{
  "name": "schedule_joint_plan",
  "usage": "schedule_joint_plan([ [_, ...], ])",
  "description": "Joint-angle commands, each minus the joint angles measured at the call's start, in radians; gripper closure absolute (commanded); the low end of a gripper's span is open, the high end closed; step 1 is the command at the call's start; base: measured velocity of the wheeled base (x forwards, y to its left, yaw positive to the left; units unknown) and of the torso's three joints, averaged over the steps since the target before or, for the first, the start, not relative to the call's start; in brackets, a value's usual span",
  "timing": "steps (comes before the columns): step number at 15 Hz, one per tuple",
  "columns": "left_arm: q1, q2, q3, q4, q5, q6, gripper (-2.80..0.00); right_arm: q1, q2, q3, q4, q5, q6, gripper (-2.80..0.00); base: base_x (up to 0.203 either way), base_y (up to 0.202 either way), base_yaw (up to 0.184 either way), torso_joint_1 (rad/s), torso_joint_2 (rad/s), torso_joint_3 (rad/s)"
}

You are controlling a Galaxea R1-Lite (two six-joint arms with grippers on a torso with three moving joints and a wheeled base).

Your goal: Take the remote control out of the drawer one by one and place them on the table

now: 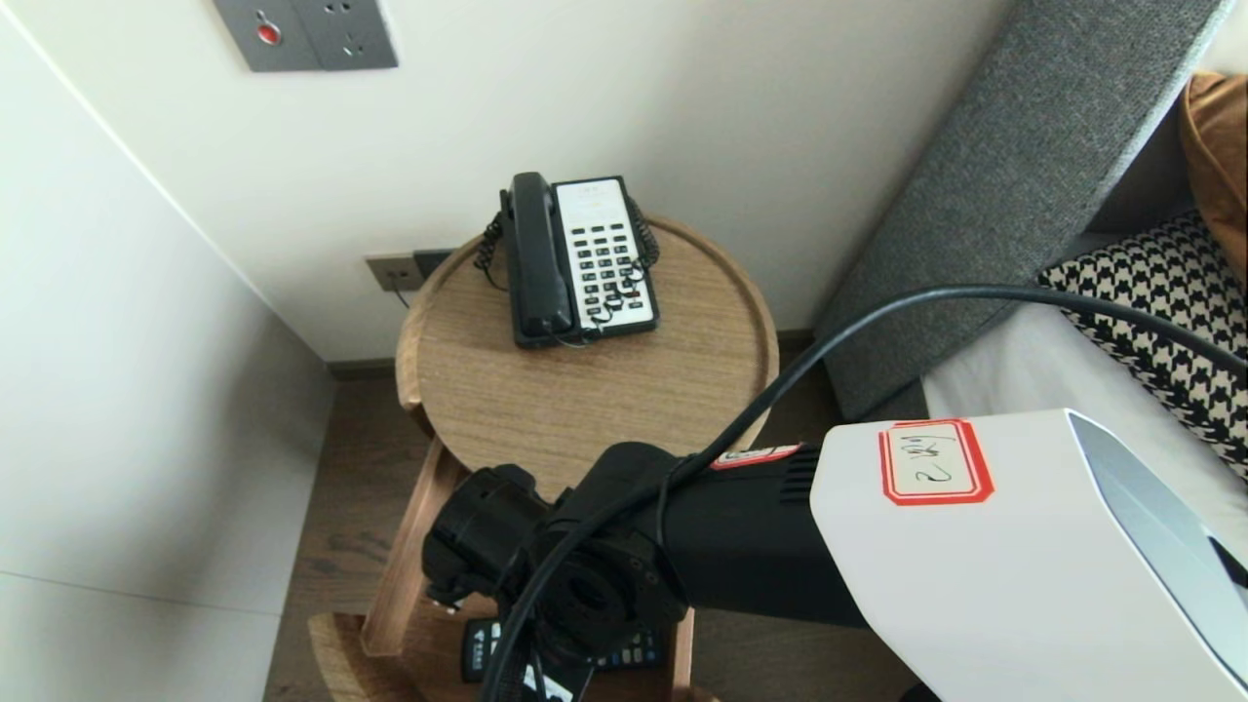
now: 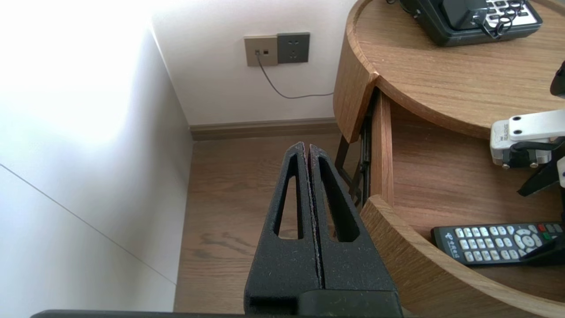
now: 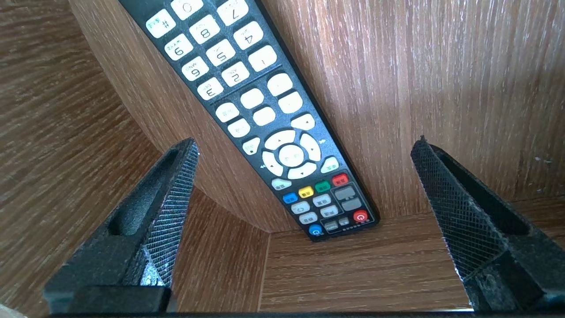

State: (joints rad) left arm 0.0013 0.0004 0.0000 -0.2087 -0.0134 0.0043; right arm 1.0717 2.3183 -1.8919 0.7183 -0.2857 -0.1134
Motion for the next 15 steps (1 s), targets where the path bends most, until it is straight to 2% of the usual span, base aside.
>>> schedule_joint_plan([
  [1, 0.0, -0.003, 0.04, -0.001, 0.0, 0.0, 0.0, 0.001, -0.002, 0.004, 0.005, -0.003, -0.005, -2.8, 0.0, 0.0, 0.0, 0.0, 0.0, 0.0],
  [15, 0.0, -0.003, 0.04, -0.003, 0.0, 0.0, 0.0, -0.006, 0.042, -0.038, 0.006, -0.003, -0.027, -2.8, 0.0, 0.0, 0.0, 0.0, 0.0, 0.0],
])
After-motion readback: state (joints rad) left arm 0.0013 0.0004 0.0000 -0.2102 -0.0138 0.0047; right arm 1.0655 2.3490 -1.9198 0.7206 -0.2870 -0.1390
